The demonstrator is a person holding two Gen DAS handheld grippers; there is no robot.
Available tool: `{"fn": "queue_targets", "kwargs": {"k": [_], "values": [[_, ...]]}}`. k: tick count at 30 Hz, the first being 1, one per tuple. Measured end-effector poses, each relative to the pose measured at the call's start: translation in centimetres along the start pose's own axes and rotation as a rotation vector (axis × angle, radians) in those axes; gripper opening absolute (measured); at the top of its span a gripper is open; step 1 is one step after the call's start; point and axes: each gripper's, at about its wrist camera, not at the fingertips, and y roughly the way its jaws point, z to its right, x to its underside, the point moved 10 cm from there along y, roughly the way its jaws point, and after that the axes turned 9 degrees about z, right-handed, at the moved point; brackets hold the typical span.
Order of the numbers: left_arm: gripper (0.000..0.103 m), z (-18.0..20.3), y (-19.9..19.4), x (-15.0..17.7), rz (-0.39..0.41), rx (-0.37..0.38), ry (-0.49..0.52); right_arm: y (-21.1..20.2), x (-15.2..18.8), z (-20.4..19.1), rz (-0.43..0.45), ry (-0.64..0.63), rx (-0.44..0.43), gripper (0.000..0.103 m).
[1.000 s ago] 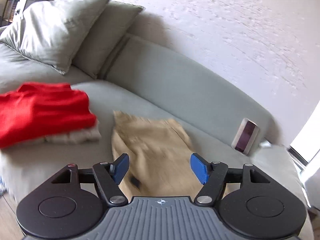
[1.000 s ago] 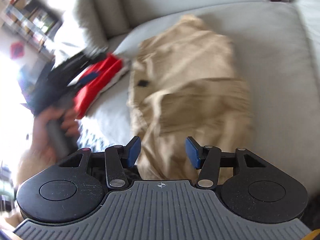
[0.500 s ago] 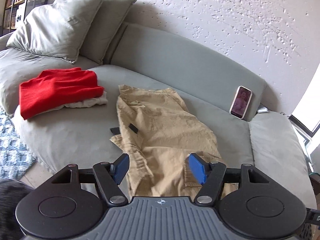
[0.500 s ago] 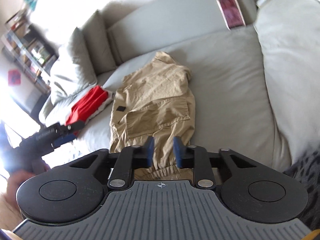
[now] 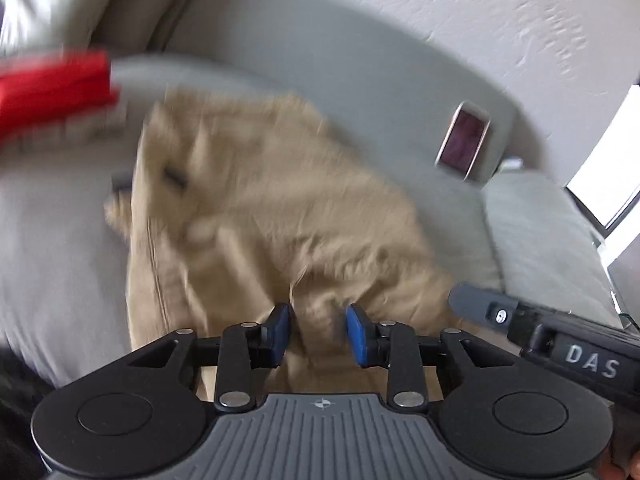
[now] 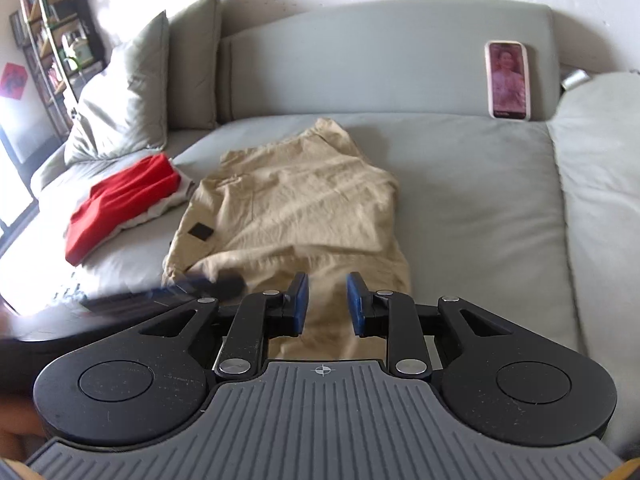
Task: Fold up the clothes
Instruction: 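Release the trousers and open both grippers above the folded trousers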
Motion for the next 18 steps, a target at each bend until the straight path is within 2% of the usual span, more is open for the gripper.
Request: {"fn": "queue_targets", "kwargs": {"k": [1,2,4,7,10,12,13,15,18], "values": [[0.031,-0.1,0.4,0.7,-0.021,-0.002,0.024,0.9,0.4,-0.2,-0.018,-0.013,0.002,0.035],[0.031,0.0,0.4,0.9,-0.023,-0.009,0.077,1.8,1.6,-0.1,-0.073,-0.031,0.009,0.038],[0.031,-0.2,-0.1,1.0,-0.040,-0.013,0.084,3.7,4.6,0.5,-0.225,-0.074,0.030,0.040],[0.031,-0.9,-1.7,0.8,-0.082,-0.018,0.042,3.0,4.8,0.7,-0.260,-0.068,0.032,0.038],[0.031,-2.2,-5.1,0.2,-0.055,-0.078,0.014,0.8,4.5,0.8,-0.255,-0.063,0.037,0.039],[0.043,-3.2,-7.7,-0.3,-0.015,-0.123,0.000,-1.4,3.8,0.8,-0.206,-0.042,0.016,0.043],[0.045,-3.5,-8.8,-0.5,0.014,-0.133,-0.010,-2.5,3.3,1.0,-0.169,-0.014,0.001,0.049],[0.058,-4.0,-10.6,-0.5,0.044,-0.138,-0.054,-4.6,2.4,1.9,-0.095,0.060,-0.026,0.055],[0.064,-4.9,-12.3,0.3,0.052,-0.134,-0.164,-6.5,1.8,3.8,-0.044,0.163,-0.038,0.055]]}}
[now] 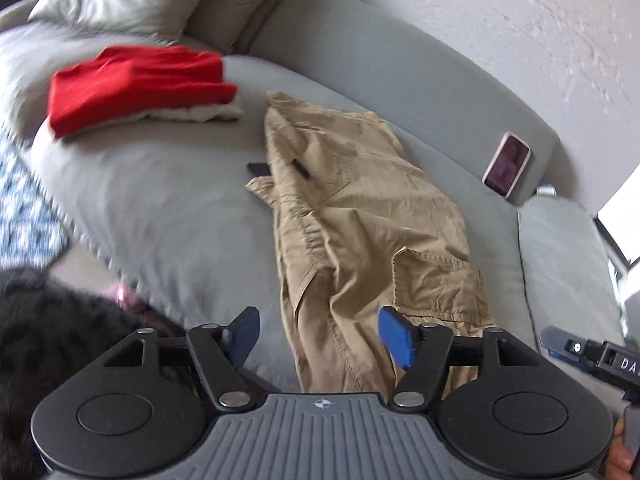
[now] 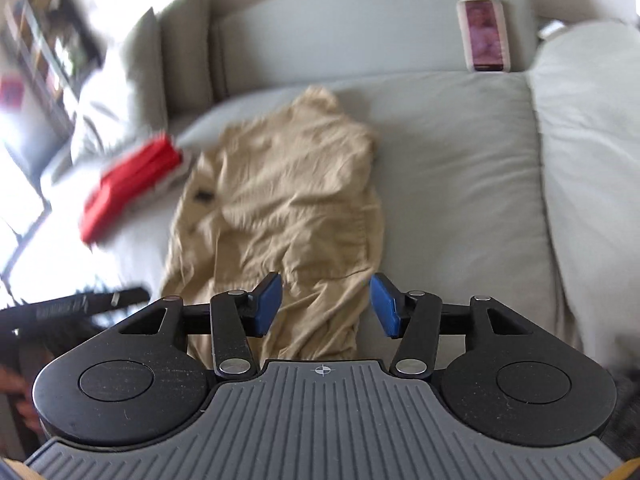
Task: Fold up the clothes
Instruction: 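Release the trousers and open both grippers above the folded trousers, then grasp the trouser cuffs with the left gripper, then the right gripper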
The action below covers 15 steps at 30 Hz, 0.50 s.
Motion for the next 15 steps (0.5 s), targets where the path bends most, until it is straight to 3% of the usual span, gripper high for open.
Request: {"fn": "queue_targets", "kwargs": {"k": [5,10,12,15], "values": [[0.064,0.5,-0.3,1.5,-0.016,0.051,-0.089,-0.7,-0.1,2.1,0.017,0.123,-0.033,0.056],[0.052,0.4,0.5,3.3,-0.071,0.051,-0.206,-0.1,1.5,3.1,0.029,0.165,-0.039,0.056],[0.046,0.0,0.7,3.3,-0.052,0.053,-0.240,0.0,2.0,3.2,0.036,0.171,-0.050,0.056],[0.045,-0.5,1.0,2.9,-0.009,0.053,-0.290,0.4,2.3,3.3,0.038,0.184,-0.070,0.056]]}}
